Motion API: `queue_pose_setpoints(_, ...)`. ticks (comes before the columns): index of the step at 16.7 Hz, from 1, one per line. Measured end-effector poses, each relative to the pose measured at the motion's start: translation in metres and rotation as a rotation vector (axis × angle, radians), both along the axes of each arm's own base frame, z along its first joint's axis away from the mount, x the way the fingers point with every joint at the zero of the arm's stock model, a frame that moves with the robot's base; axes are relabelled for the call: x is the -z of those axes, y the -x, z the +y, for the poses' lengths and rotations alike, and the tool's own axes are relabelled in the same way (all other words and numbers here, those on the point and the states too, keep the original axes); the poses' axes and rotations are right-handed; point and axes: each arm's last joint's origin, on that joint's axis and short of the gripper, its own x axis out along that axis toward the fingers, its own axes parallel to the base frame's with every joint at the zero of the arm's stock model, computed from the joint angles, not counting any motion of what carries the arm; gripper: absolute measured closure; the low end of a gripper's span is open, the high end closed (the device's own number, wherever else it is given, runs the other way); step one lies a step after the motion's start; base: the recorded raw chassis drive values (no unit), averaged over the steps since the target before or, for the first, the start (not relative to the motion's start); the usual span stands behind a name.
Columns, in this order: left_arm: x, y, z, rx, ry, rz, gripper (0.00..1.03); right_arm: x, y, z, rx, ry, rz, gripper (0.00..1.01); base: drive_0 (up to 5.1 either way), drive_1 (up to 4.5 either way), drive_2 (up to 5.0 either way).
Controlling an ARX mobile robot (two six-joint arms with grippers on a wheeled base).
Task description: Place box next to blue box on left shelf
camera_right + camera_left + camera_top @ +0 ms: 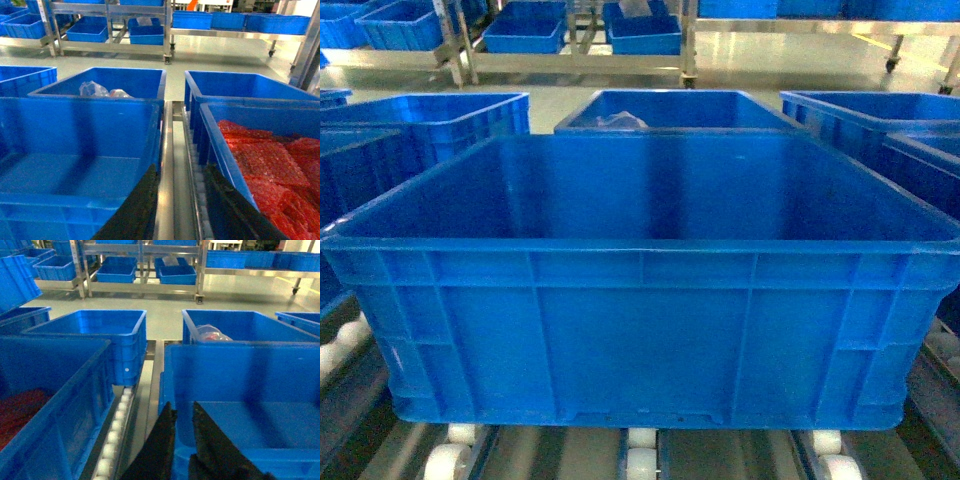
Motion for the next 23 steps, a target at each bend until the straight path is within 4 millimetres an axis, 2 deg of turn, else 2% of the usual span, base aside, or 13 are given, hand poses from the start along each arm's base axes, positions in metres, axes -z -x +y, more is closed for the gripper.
queue_pose_setpoints(1, 0.006, 0.006, 0.004, -0.006, 0.002, -0.002, 1.01, 0.005, 0.007, -0.005, 0.013, -0.001, -0.003, 0.77, 0.0, 0.0, 0.0)
queue_pose_setpoints(3, 0.015, 0.016, 0.009, 0.002, 0.001, 0.001, 1.01, 0.013, 0.017, -0.01, 0.015, 0.0, -0.011, 1.01, 0.0, 0.0, 0.0)
queue_pose_setpoints(6, 0.026, 0.029, 0.023, 0.0, 0.001, 0.002, 1.01, 0.024, 0.03, -0.025, 0.029, -0.001, -0.006, 1.0, 0.0, 0.0, 0.0)
queue_pose_setpoints(13, 0.04, 0.048, 0.024, 0.006, 0.001, -0.022, 1.01, 0.04, 0.05, -0.023, 0.009, -0.001, -0.024, 1.0, 0.0, 0.0, 0.0)
queue_pose_setpoints(23, 0.041, 0.063, 0.024, 0.006, 0.001, -0.019, 1.01, 0.04, 0.065, -0.023, 0.009, -0.002, -0.026, 1.0, 0.0, 0.0, 0.0)
